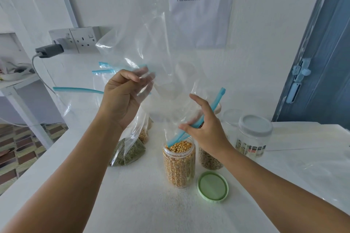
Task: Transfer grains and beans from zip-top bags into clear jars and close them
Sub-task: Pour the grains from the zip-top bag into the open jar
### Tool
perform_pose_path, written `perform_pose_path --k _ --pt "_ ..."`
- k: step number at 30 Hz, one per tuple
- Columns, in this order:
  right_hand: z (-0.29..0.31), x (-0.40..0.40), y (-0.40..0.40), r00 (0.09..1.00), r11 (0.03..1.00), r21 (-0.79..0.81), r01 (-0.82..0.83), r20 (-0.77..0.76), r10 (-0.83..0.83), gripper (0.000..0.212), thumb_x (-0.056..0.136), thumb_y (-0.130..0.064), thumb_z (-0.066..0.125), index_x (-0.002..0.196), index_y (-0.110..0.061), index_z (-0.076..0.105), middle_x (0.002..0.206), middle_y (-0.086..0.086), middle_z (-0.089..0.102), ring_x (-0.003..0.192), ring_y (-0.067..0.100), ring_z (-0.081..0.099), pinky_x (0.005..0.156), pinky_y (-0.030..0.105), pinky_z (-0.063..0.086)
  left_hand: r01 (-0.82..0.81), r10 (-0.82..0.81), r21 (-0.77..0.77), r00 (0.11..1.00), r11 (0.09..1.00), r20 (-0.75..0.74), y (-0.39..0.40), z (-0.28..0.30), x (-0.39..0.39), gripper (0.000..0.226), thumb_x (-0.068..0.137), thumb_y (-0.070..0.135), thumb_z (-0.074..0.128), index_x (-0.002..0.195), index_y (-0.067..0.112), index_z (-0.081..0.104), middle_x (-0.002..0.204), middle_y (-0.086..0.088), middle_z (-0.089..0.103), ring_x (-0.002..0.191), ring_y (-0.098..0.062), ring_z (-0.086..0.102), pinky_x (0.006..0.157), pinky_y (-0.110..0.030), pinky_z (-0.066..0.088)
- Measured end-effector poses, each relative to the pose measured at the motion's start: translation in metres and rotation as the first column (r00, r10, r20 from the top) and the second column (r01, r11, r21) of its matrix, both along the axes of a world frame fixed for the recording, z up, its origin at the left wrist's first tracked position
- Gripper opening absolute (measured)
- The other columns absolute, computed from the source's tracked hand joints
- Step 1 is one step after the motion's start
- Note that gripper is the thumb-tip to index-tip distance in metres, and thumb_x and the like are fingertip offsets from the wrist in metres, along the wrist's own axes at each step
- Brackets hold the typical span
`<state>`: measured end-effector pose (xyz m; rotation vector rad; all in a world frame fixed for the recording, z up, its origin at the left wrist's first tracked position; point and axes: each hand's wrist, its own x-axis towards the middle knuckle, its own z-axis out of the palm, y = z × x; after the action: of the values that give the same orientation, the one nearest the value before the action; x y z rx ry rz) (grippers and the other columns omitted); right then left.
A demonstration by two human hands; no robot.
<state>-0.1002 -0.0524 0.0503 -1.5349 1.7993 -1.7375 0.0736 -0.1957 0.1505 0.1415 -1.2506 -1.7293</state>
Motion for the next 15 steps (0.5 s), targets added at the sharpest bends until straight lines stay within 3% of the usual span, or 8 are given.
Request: perform_pose_path --k 4,5,6,8,10,12,15 --pt "0.0037 -0.0008 0.0003 0.999 0.999 0.015 -0.04 -0.001 0.04 0.084 0.094 -0.011 0.076 0.156 -0.046 0.032 0.136 0.005 0.06 0.1 0.011 0.068 0.085 0.022 0.061 -0.012 0.012 -0.012 1.0 1.0 0.013 0.0001 -0.0013 0.0006 0.053 0.096 -0.015 0.052 0.059 0.019 0.069 0.099 -0.001 0.078 0.104 -0.03 0.075 0.101 -0.043 0.057" --pt "0.0036 -0.0011 0.0004 0.998 0.998 0.016 -0.061 0.006 0.061 0.083 0.094 -0.01 0.075 0.156 -0.046 0.032 0.139 0.001 0.057 0.103 0.012 0.068 0.087 0.022 0.06 -0.019 0.019 -0.025 1.0 1.0 0.02 0.0002 -0.0005 0.0006 0.051 0.096 -0.014 0.054 0.061 0.019 0.07 0.1 -0.002 0.078 0.104 -0.029 0.075 0.102 -0.043 0.056" --pt "0.0036 -0.0011 0.0012 0.997 0.997 0.017 -0.078 0.028 0.078 0.083 0.093 -0.009 0.075 0.156 -0.045 0.034 0.134 0.0 0.062 0.104 0.012 0.069 0.089 0.023 0.06 -0.031 0.032 -0.039 0.999 0.999 0.028 0.0001 0.0003 0.0008 0.049 0.095 -0.014 0.055 0.062 0.02 0.071 0.102 -0.002 0.077 0.104 -0.029 0.075 0.103 -0.044 0.056" --pt "0.0028 -0.0021 0.0024 0.997 0.997 0.026 -0.07 0.042 0.069 0.08 0.089 -0.01 0.08 0.152 -0.039 0.042 0.104 -0.001 0.074 0.096 0.009 0.073 0.092 0.022 0.059 -0.054 0.057 -0.062 0.998 0.997 0.041 0.0 0.0024 0.0006 0.045 0.094 -0.011 0.059 0.065 0.02 0.073 0.105 -0.002 0.077 0.101 -0.027 0.075 0.104 -0.042 0.056" --pt "0.0024 -0.0038 0.0027 0.999 0.999 0.032 -0.029 0.015 0.028 0.078 0.084 -0.018 0.086 0.149 -0.037 0.046 0.088 -0.004 0.075 0.091 0.005 0.072 0.09 0.02 0.058 -0.065 0.068 -0.077 0.997 0.995 0.048 0.001 0.0041 -0.0005 0.036 0.09 -0.007 0.065 0.067 0.019 0.075 0.106 -0.002 0.077 0.098 -0.025 0.075 0.101 -0.038 0.056" --pt "0.0032 -0.0052 0.0025 1.0 0.999 0.037 -0.021 0.005 0.021 0.079 0.082 -0.029 0.088 0.149 -0.038 0.046 0.097 -0.009 0.072 0.097 0.0 0.068 0.089 0.014 0.055 -0.075 0.079 -0.078 0.996 0.994 0.048 0.0015 0.004 -0.0009 0.026 0.084 -0.002 0.07 0.07 0.019 0.075 0.104 -0.002 0.077 0.094 -0.023 0.074 0.098 -0.035 0.057" --pt "0.0041 -0.0061 0.0011 0.995 0.995 0.059 -0.078 0.067 0.074 0.068 0.089 -0.044 0.077 0.148 -0.05 0.045 0.127 -0.017 0.062 0.118 -0.006 0.058 0.094 0.008 0.047 -0.071 0.073 -0.059 0.996 0.996 0.044 -0.003 0.0025 0.0007 0.026 0.083 -0.003 0.071 0.071 0.02 0.076 0.099 -0.001 0.076 0.088 -0.019 0.071 0.092 -0.032 0.056"
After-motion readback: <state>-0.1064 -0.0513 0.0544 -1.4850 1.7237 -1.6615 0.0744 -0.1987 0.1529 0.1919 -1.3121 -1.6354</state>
